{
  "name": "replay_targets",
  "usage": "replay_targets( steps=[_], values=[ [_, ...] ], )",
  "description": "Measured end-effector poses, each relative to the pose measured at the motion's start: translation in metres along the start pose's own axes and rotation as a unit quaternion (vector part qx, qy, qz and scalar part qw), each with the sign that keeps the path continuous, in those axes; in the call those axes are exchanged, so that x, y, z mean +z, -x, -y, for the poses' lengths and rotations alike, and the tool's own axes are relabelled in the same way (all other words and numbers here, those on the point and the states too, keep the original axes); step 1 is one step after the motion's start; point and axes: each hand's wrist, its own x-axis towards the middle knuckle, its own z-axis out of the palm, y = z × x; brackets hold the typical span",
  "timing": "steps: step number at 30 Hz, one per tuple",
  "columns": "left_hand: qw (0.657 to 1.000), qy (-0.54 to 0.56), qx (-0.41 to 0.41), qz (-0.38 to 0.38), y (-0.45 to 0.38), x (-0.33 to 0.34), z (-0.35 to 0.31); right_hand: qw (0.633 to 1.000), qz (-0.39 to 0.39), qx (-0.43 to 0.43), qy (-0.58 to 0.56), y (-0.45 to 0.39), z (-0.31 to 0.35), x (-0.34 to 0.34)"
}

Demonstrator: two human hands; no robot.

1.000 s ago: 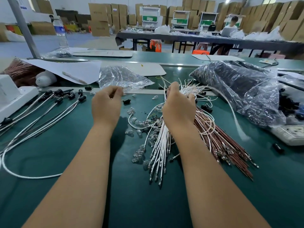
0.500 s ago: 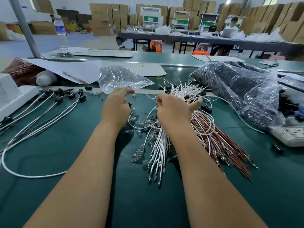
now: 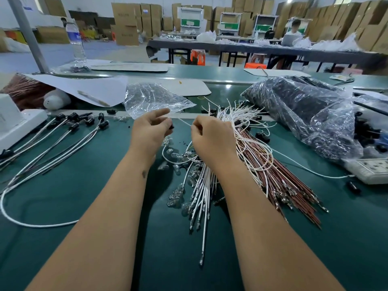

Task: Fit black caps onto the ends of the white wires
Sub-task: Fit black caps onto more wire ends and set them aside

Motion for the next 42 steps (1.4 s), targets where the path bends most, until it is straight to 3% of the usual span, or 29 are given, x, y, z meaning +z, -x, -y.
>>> replay_targets(
  steps=[3,7,22,30,42],
  values=[
    [0.985,0.162,-0.067,0.006,0.0026,0.0031,-0.0042,0.993,0.009,0.029,-0.11,-0.0002,-0.0023,0.0026],
    [0.966,0.243,-0.09,-0.019,0.0026,-0.002,-0.0041,0.983,-0.025,0.043,-0.176,0.0001,-0.0037,0.0033],
    [0.968,0.234,-0.071,0.056,0.0054,-0.0011,-0.0027,0.985,-0.065,0.035,-0.158,0.0007,-0.0056,0.0045],
    [0.969,0.237,-0.063,0.031,0.0024,-0.0016,-0.0007,0.98,-0.102,0.067,-0.159,-0.0006,-0.0087,0.0003],
    [0.967,0.235,-0.06,0.071,0.0096,0.0048,-0.0025,0.976,-0.071,0.046,-0.198,0.0005,-0.0076,0.0043]
  ],
)
